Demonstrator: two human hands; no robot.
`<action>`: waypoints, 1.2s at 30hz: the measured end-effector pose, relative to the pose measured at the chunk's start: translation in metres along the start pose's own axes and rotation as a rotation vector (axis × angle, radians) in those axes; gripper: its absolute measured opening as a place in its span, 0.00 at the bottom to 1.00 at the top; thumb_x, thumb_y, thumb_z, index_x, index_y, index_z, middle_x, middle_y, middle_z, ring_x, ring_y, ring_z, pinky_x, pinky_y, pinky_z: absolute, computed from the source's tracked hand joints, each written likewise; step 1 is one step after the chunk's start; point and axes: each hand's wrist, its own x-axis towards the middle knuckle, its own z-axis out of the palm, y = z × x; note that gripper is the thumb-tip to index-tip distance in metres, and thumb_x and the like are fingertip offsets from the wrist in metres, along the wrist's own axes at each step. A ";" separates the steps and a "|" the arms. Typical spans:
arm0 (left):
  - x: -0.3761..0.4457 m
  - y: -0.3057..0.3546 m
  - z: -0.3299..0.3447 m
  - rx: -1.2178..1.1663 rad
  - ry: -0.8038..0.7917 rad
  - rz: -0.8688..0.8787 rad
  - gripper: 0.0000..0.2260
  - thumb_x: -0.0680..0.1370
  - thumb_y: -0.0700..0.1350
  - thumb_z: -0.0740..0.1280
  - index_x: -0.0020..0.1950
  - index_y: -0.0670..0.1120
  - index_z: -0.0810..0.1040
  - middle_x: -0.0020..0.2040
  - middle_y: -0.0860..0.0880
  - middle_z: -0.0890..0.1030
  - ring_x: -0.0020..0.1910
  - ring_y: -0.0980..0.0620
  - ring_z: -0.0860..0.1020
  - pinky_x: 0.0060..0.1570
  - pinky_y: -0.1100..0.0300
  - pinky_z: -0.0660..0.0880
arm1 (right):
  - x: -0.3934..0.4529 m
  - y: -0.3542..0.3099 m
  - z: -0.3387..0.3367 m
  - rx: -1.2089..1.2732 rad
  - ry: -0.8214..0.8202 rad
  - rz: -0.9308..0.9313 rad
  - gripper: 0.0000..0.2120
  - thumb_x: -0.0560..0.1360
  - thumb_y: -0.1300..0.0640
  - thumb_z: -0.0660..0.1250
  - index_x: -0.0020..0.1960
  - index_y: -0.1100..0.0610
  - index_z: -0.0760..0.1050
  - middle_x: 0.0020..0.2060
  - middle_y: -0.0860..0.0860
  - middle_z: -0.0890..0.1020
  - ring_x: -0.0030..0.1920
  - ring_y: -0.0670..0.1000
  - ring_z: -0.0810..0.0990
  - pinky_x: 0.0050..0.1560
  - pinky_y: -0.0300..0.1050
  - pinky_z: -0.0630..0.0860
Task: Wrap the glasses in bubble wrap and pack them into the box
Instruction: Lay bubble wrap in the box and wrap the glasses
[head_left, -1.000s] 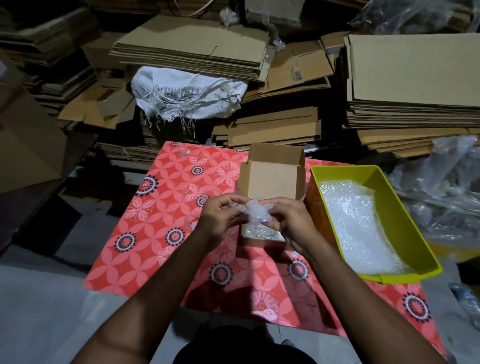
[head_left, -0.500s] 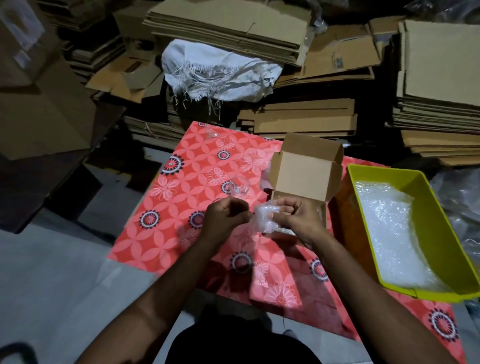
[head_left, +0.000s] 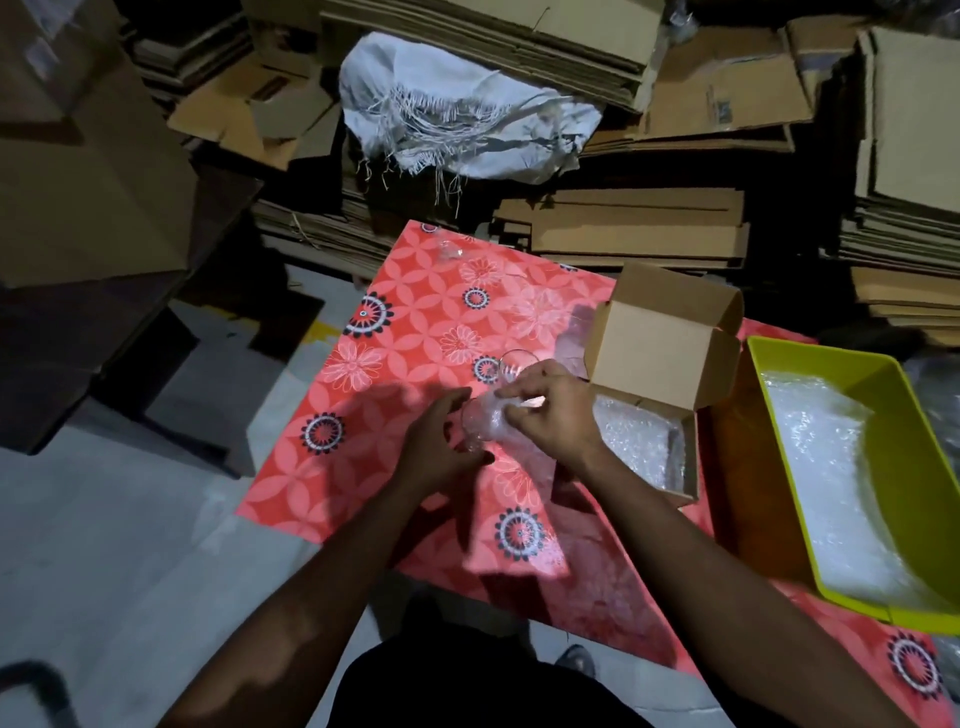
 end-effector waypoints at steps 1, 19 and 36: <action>0.003 0.000 0.001 -0.020 -0.004 -0.008 0.37 0.62 0.44 0.82 0.69 0.55 0.73 0.64 0.54 0.79 0.60 0.54 0.78 0.56 0.60 0.78 | 0.000 -0.003 0.006 -0.063 -0.033 -0.043 0.11 0.69 0.64 0.75 0.50 0.54 0.87 0.45 0.46 0.77 0.43 0.45 0.78 0.44 0.27 0.72; 0.018 -0.015 0.001 -0.037 -0.024 0.122 0.31 0.60 0.38 0.83 0.61 0.49 0.82 0.52 0.57 0.84 0.51 0.59 0.81 0.52 0.68 0.75 | 0.012 -0.047 0.014 -1.086 -0.580 -0.197 0.11 0.80 0.56 0.62 0.59 0.57 0.79 0.49 0.56 0.83 0.52 0.59 0.82 0.45 0.46 0.73; 0.020 -0.019 0.001 -0.062 -0.034 0.122 0.33 0.60 0.38 0.83 0.64 0.48 0.81 0.53 0.53 0.84 0.53 0.56 0.81 0.54 0.69 0.75 | 0.027 -0.049 0.019 -0.999 -0.870 0.000 0.21 0.72 0.59 0.71 0.64 0.49 0.78 0.46 0.51 0.82 0.48 0.54 0.81 0.42 0.44 0.75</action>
